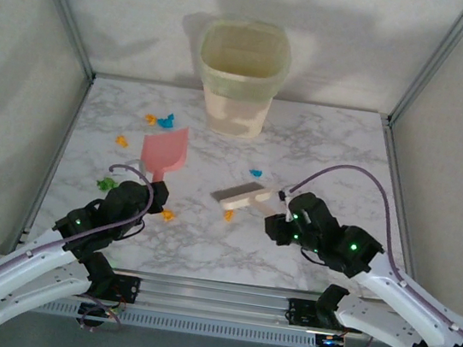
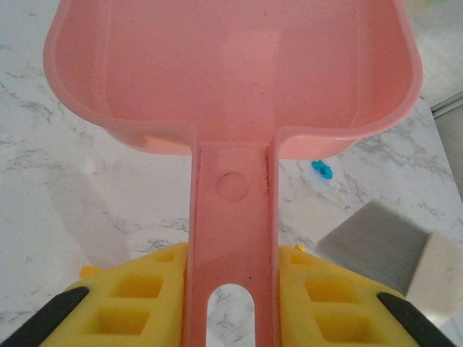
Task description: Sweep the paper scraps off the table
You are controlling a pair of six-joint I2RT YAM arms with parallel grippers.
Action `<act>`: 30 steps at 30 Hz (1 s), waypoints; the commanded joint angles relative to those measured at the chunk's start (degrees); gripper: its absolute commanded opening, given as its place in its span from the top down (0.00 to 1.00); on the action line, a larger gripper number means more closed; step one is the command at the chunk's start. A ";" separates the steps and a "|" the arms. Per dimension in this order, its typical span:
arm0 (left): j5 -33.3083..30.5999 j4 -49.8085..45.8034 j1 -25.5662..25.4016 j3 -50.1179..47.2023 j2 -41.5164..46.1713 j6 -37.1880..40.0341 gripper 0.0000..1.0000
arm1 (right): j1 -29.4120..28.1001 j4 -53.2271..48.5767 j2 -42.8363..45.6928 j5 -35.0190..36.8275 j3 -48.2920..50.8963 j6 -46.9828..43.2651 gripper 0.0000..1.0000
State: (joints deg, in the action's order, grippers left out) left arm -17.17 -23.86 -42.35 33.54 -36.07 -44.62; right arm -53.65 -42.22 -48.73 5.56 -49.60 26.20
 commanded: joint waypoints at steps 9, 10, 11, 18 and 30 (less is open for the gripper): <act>-4.42 -1.30 -0.18 3.75 1.95 -0.91 1.00 | -0.01 9.81 0.39 -22.12 4.23 -0.86 1.00; -4.36 -1.41 -0.13 3.81 1.87 -1.01 1.00 | -0.05 10.53 0.46 -23.53 4.58 -0.82 1.00; -4.28 -1.50 -0.11 3.81 1.75 -1.02 1.00 | -0.01 10.90 0.09 -24.46 4.78 -0.97 1.00; -4.01 -1.46 -0.11 3.97 1.71 -1.30 1.00 | 0.04 4.53 -5.90 -17.36 2.61 -0.35 1.00; -2.48 -1.37 -0.12 3.56 2.03 -0.81 1.00 | 5.74 0.55 -6.31 -3.53 3.48 4.12 1.00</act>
State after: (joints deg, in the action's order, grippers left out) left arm -19.46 -24.38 -42.35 35.59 -34.65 -45.23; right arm -49.84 -39.22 -57.04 -3.70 -45.39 27.90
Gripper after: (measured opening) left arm 0.272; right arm 0.262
